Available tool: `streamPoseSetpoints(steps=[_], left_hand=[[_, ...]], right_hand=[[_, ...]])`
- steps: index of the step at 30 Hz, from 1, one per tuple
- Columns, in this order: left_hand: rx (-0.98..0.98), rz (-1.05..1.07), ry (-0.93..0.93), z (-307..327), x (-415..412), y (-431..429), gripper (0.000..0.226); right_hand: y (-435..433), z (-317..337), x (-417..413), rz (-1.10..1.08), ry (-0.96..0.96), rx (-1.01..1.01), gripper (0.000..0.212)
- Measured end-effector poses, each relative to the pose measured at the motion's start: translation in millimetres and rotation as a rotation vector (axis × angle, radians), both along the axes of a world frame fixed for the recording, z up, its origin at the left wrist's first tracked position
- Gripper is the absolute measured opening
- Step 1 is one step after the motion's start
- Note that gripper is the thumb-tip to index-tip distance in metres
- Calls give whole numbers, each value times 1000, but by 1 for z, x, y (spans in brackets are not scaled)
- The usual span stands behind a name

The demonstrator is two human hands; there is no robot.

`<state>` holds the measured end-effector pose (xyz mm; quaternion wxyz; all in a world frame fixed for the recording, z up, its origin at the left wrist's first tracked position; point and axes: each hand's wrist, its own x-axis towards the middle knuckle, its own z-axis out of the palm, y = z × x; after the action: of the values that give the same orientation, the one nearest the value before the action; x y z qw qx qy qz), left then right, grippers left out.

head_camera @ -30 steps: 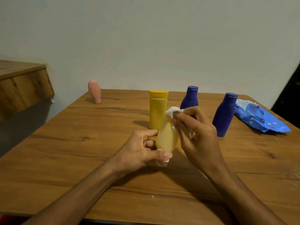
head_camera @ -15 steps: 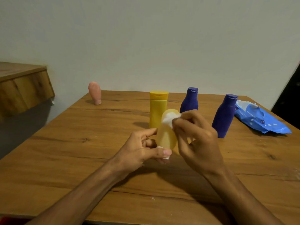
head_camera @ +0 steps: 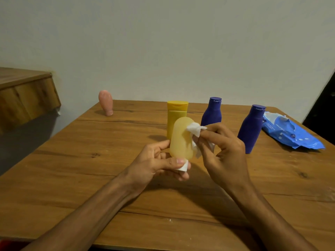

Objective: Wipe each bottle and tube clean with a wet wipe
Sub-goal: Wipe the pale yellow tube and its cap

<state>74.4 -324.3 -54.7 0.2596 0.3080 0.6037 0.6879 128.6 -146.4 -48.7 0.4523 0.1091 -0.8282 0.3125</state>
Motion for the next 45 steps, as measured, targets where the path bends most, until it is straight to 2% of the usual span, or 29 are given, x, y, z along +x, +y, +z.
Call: streamPoseSetpoints(steps=[3, 6, 11, 16, 21, 26, 29, 34, 37, 41, 45], left_hand=[[-2, 28, 6, 2, 2, 1, 50], [8, 70, 3, 1, 4, 2, 47], [-45, 57, 89, -1, 5, 5, 49], [-43, 104, 194, -5, 5, 6, 36], [-98, 105, 230, -5, 7, 7, 38], [-155, 163, 342, -7, 10, 8, 29], [-210, 147, 375, -7, 9, 9, 32], [-245, 160, 424, -10, 8, 8, 61], [-236, 163, 382, -12, 7, 9, 58], [-213, 188, 357, -11, 4, 9, 36], [-155, 206, 320, -11, 4, 10, 43]], right_hand=[[-1, 0, 2, 55, -7, 9, 15], [-1, -1, 4, 137, -44, 135, 21], [0, -1, 0, -2, 36, 90, 24], [-2, -3, 2, 31, 34, 289, 20], [-5, -1, 1, -67, 79, 205, 26], [-12, -6, 3, 41, 8, 452, 33], [-11, -5, 2, -64, 66, 390, 28], [-6, -4, 1, -177, 110, 187, 25], [-6, -3, 1, -110, 76, 173, 23], [-14, -3, 4, -23, -52, 406, 34], [-16, -1, 6, 95, -124, 449, 36]])
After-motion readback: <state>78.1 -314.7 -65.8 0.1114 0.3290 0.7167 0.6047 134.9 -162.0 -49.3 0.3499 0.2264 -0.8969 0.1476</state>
